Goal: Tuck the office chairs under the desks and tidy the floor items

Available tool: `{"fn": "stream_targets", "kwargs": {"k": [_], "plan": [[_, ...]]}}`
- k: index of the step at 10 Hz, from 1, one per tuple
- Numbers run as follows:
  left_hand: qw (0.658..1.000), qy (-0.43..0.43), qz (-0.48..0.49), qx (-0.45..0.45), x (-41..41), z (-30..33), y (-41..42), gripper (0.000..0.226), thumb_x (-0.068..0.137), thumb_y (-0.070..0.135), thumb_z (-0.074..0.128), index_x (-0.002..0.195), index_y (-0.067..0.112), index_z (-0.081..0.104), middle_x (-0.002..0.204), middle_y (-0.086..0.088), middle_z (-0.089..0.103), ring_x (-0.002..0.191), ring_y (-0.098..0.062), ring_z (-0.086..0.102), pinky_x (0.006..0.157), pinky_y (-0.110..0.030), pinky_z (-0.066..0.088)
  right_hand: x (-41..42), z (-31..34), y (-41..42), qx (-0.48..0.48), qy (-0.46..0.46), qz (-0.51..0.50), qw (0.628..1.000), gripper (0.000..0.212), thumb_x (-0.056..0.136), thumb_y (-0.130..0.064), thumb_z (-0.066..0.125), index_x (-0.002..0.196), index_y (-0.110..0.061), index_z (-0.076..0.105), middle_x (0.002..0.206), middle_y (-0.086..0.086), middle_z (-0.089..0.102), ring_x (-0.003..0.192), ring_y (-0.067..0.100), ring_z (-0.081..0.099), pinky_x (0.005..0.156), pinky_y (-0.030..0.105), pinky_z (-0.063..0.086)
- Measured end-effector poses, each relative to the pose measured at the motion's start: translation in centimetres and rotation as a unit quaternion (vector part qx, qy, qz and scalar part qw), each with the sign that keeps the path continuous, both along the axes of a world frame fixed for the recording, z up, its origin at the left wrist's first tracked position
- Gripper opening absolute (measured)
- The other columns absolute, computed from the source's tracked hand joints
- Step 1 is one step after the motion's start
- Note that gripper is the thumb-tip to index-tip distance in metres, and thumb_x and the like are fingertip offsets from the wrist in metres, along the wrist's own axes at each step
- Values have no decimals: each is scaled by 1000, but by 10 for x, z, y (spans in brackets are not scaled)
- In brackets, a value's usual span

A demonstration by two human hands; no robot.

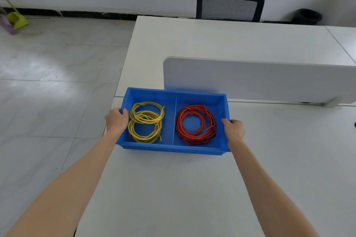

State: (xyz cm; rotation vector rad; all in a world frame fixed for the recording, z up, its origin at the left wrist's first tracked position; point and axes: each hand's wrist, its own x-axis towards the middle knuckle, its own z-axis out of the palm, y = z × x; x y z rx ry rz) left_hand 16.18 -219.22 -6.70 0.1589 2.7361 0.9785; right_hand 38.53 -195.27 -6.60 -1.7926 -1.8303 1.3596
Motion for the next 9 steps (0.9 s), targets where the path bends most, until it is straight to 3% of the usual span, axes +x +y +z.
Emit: {"fn": "stream_targets", "kwargs": {"k": [1, 4, 5, 6, 7, 8, 9], "plan": [[1000, 0, -5, 3, -4, -7, 2, 33, 92, 14, 41, 60, 5, 40, 56, -6, 38, 63, -26, 40, 54, -33, 27, -5, -4, 4, 5, -1, 1, 1000, 41, 85, -15, 52, 54, -14, 25, 53, 1, 28, 49, 16, 24, 46, 29, 22], [999, 7, -16, 37, -3, -20, -2, 25, 95, 19, 41, 81, 1, 52, 76, -12, 51, 74, -26, 46, 65, -34, 32, -4, -18, 4, 24, 7, 3, 1000, 39, 89, -16, 49, 57, -14, 28, 54, 1, 28, 49, 15, 24, 46, 28, 21], [999, 8, -43, 20, -1, -24, -6, 25, 95, 19, 41, 97, -2, 53, 86, -14, 52, 81, -28, 49, 68, -35, 33, -4, -18, 6, 20, 5, 16, 1000, 36, 90, -17, 49, 59, -13, 32, 55, 1, 32, 50, 15, 28, 46, 27, 23], [996, 18, -86, -23, 3, -25, -10, 27, 95, 17, 40, 109, -4, 49, 98, -22, 53, 90, -32, 48, 72, -36, 36, -1, -12, 2, 50, -6, 62, 997, 19, 90, -15, 48, 73, -6, 48, 64, 6, 44, 62, 24, 43, 50, 29, 32], [989, 67, -120, -62, 15, -22, -16, 38, 94, 14, 43, 127, -4, 40, 119, -26, 48, 110, -37, 44, 89, -43, 40, 4, -8, -9, 95, -36, 128, 987, 34, 91, -12, 47, 122, 0, 46, 107, 19, 55, 99, 35, 54, 78, 40, 45], [976, 155, -139, -55, 23, -7, -21, 44, 89, 6, 50, 130, -4, 40, 127, -24, 46, 118, -38, 41, 96, -45, 41, 9, -7, -16, 185, -54, 179, 965, 54, 90, -10, 48, 140, -6, 30, 135, 18, 44, 122, 34, 40, 97, 42, 38], [959, 204, -198, 10, 63, -6, -26, 43, 84, -1, 55, 125, -4, 47, 124, -22, 53, 116, -35, 48, 95, -41, 45, 29, -20, -33, 314, -36, 212, 925, 50, 87, -3, 50, 135, 1, 38, 134, 20, 47, 126, 35, 39, 104, 43, 38]]}}
